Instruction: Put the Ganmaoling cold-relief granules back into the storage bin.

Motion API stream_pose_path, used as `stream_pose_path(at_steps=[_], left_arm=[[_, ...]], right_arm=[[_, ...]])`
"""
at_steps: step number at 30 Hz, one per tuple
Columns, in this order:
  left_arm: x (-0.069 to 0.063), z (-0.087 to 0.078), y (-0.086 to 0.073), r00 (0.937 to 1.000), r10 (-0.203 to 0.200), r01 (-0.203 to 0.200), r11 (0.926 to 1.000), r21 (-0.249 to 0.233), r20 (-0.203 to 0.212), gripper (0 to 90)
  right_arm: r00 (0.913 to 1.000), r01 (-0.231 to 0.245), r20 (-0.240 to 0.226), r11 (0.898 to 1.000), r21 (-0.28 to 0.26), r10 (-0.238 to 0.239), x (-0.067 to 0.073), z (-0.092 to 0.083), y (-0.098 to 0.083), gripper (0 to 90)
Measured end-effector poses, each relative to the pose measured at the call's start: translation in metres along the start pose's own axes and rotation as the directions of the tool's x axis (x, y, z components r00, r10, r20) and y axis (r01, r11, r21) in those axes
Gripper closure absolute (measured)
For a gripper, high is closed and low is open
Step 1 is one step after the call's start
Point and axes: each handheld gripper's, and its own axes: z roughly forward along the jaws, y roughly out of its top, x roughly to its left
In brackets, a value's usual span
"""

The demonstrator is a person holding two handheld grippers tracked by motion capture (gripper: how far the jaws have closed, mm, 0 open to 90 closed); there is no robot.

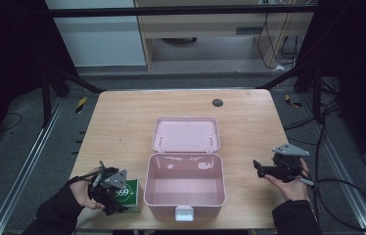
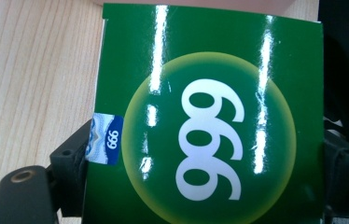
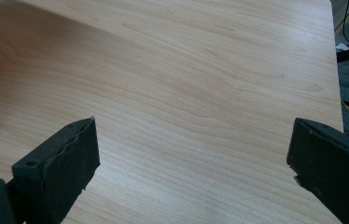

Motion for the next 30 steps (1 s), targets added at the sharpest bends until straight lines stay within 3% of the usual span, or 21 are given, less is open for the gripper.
stream_pose_path(at_steps=[5,11,14,30], left_arm=[[0.0,-0.014,0.005,0.9999,-0.007,0.007,0.9996,-0.026,-0.009,14.0],[0.001,-0.042,0.018,0.9992,-0.009,0.007,0.9989,-0.047,-0.039,14.0],[0.002,-0.059,0.026,0.9989,-0.014,0.01,0.9967,-0.08,-0.045,14.0],[0.001,-0.107,0.054,0.9971,-0.001,-0.009,0.9926,-0.121,-0.076,14.2]], right_arm=[[1.0,0.0,0.0,1.0,0.001,0.0,0.0,0.001,0.0,2.9],[1.0,0.0,-0.002,1.0,0.001,0.0,0.0,0.001,-0.001,2.9],[1.0,0.003,-0.001,1.0,0.005,-0.003,0.001,0.002,-0.002,2.7],[0.9999,0.014,-0.004,1.0,0.009,-0.014,0.002,0.004,-0.003,2.7]])
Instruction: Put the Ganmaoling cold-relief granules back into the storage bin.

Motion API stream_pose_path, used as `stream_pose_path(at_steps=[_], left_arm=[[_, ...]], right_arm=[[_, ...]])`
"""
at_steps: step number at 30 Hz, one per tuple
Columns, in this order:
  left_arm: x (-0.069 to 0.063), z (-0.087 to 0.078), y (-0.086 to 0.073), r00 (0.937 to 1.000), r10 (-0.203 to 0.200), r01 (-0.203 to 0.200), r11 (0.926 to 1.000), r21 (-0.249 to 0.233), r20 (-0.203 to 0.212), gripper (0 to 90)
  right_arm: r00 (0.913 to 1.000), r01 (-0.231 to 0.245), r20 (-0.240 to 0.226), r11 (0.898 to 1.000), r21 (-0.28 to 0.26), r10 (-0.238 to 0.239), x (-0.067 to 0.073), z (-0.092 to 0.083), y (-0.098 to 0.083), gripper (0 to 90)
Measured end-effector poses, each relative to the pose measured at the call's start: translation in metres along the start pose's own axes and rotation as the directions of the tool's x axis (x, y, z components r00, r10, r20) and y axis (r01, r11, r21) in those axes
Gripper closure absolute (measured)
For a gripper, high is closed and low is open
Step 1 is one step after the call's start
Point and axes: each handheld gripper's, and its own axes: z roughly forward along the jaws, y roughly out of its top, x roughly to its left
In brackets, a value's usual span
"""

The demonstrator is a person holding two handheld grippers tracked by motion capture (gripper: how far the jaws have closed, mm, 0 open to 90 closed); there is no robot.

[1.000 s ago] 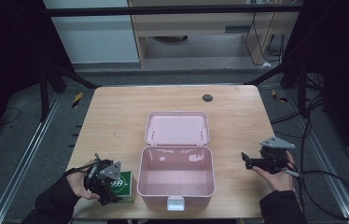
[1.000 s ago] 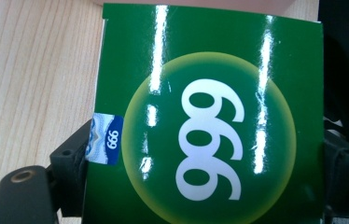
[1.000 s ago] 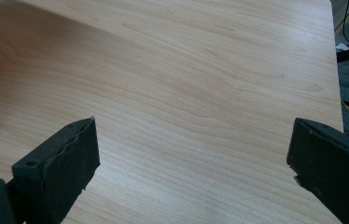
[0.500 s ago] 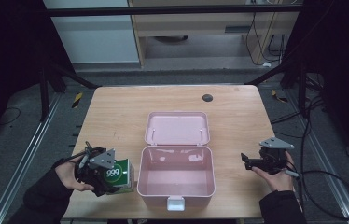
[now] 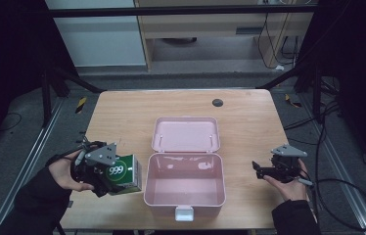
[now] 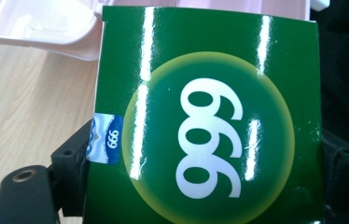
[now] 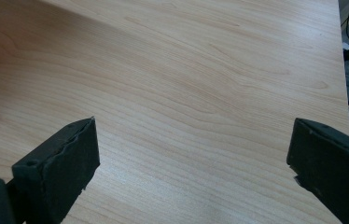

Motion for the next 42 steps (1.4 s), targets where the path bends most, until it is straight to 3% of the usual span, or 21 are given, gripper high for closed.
stream_pose_path(at_steps=[11,21,28,42], left_arm=[[0.002,-0.017,0.022,1.0,-0.007,0.008,0.9998,-0.021,0.003,14.2],[0.003,-0.02,0.042,0.9999,0.011,-0.011,0.9995,-0.031,-0.002,14.2],[0.004,-0.012,0.058,0.9995,0.024,-0.024,0.9992,-0.033,0.019,14.3],[0.005,0.019,0.087,0.9955,0.068,-0.066,0.9974,-0.029,0.067,14.3]], right_arm=[[1.0,0.007,0.002,1.0,0.001,-0.007,0.0,0.001,0.0,2.8],[1.0,0.004,-0.002,1.0,0.004,-0.004,0.001,0.002,0.0,2.7],[1.0,0.008,-0.001,1.0,0.002,-0.008,0.0,0.001,-0.001,2.7],[0.9999,0.01,-0.005,1.0,0.005,-0.01,0.0,0.002,-0.002,2.8]])
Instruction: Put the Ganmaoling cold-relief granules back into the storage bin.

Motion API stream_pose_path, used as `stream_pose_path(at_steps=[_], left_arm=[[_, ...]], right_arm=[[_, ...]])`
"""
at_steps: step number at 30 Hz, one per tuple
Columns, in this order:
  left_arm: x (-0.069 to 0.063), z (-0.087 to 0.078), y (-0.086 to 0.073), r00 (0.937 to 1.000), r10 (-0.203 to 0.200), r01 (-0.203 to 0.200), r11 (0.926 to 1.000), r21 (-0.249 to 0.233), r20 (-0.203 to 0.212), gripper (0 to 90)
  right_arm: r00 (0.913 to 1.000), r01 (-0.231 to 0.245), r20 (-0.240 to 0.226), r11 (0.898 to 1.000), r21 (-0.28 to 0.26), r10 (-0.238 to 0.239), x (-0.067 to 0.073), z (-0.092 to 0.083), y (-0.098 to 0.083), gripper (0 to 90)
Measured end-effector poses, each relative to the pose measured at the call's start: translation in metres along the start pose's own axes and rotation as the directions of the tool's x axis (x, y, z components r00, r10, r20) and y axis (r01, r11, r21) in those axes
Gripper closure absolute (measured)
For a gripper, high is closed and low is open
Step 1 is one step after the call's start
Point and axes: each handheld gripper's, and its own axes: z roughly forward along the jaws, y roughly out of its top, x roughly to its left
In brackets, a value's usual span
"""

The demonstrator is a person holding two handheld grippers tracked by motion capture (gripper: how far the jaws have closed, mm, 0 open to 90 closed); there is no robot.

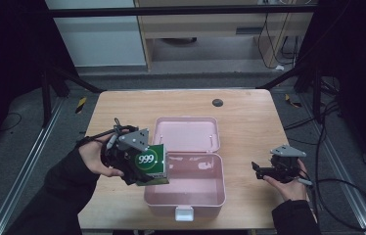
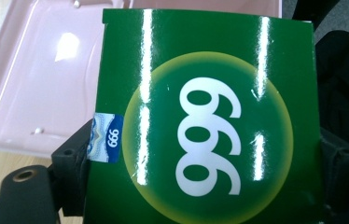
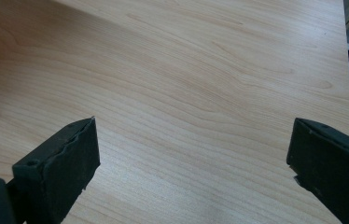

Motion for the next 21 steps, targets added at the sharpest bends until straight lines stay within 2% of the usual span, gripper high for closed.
stream_pose_path(at_steps=[11,21], left_arm=[[0.004,0.025,0.012,0.9994,0.021,-0.022,0.9994,0.028,0.027,14.3],[0.007,0.042,0.013,0.9987,0.029,-0.031,0.9988,0.038,0.043,14.3]], right_arm=[[1.0,0.003,-0.006,1.0,-0.001,-0.003,0.0,0.001,0.0,2.9],[1.0,0.004,-0.008,1.0,0.003,-0.003,0.001,0.001,-0.001,2.9]])
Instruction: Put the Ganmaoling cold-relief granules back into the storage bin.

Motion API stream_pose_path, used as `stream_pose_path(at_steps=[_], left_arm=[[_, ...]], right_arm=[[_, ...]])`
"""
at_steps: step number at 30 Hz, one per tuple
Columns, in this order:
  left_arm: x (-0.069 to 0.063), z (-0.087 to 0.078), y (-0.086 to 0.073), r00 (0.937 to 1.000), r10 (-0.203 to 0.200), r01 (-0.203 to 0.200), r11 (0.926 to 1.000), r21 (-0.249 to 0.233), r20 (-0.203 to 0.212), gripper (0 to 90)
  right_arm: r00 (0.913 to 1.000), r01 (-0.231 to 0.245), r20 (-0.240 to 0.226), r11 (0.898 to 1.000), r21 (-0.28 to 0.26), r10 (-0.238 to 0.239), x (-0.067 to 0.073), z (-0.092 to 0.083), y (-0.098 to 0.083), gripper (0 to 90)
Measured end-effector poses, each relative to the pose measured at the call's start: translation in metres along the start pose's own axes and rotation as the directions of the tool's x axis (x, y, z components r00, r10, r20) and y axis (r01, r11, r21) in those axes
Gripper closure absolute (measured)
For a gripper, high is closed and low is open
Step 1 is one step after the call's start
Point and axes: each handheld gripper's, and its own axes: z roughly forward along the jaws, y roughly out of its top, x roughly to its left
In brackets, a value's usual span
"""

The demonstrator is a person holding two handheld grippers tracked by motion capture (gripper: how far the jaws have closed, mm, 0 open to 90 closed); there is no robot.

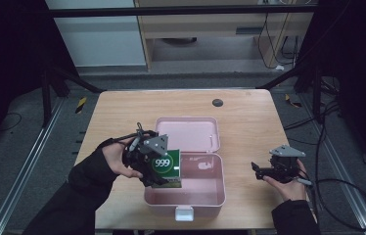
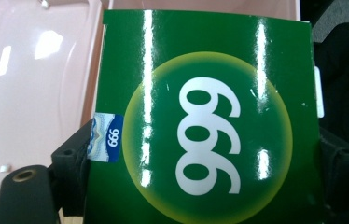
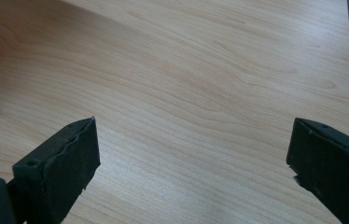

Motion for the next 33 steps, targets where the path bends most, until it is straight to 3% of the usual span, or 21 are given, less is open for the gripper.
stream_pose_path(at_steps=[17,33], left_arm=[[0.002,0.038,-0.018,0.9996,-0.005,0.004,0.9996,0.027,0.027,14.1],[0.001,0.053,-0.033,0.9997,-0.011,0.01,0.9987,0.05,0.022,13.8]], right_arm=[[1.0,0.005,-0.002,1.0,0.009,-0.005,0.001,0.002,-0.001,2.8],[0.9998,0.017,-0.002,1.0,0.016,-0.017,0.002,0.004,-0.001,2.3]])
